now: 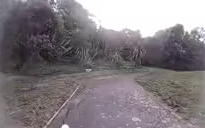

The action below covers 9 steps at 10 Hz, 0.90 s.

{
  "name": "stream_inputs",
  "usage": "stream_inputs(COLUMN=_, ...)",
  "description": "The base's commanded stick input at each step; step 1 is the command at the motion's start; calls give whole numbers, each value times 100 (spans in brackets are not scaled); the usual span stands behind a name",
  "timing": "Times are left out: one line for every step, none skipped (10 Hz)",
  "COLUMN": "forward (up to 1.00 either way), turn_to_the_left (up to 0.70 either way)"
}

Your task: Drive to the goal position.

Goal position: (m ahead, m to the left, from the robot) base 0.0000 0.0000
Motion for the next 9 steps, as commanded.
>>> stream_inputs(forward=50, turn_to_the_left=0)
stream_inputs(forward=50, turn_to_the_left=0)
stream_inputs(forward=50, turn_to_the_left=0)
stream_inputs(forward=50, turn_to_the_left=0)
stream_inputs(forward=50, turn_to_the_left=0)
stream_inputs(forward=50, turn_to_the_left=0)
stream_inputs(forward=50, turn_to_the_left=0)
stream_inputs(forward=50, turn_to_the_left=0)
stream_inputs(forward=50, turn_to_the_left=0)
